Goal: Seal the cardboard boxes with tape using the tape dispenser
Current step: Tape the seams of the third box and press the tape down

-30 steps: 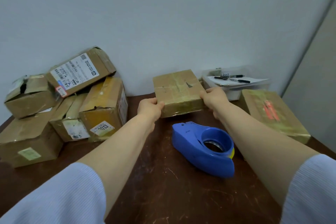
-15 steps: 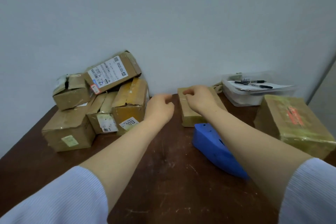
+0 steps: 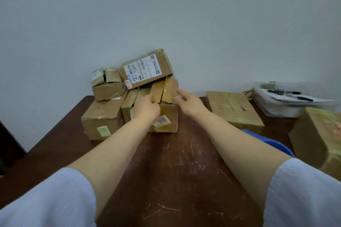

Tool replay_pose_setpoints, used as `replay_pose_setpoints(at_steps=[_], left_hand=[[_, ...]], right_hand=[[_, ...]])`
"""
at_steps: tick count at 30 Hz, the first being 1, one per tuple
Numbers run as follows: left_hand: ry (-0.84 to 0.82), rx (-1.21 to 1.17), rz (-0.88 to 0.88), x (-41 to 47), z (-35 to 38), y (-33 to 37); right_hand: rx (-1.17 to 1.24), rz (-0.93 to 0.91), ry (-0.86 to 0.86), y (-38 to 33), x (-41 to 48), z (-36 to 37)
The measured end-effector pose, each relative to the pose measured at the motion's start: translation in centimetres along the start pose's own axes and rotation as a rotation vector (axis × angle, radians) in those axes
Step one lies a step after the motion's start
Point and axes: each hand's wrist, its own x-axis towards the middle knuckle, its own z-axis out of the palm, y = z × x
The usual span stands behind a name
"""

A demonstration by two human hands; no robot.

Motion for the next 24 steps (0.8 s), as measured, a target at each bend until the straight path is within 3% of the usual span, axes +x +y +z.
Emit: replay_pose_setpoints(at_steps=[4,7,14,20,24], left_hand=[[-0.048,-0.027,-0.005,-0.1,0.0,-0.2],[-0.044,-0.054,0.006,-0.6,-0.4,-0.5],[-0.195,-0.032,0.052,-7.2,-1.3,-0.5],[-0.266,0.191,0.208,-14.1,-2.5,-1.0],[-0.35,0.312,0.315,-16.7,-3.5,-0.6]], right_hand=[[0.026,0.013,-0.046,-0.1,-0.2,1.0],[0.016,0.016,0.034,0.3,-1.4,0.6],[-0.184,0.013,0.087,1.5,-6.8,-1.6],[0.104,0.025,-0.038,1.8,-11.7,-3.7],[0.166,0.028,-0.152,1.7,-12.8,-4.3]])
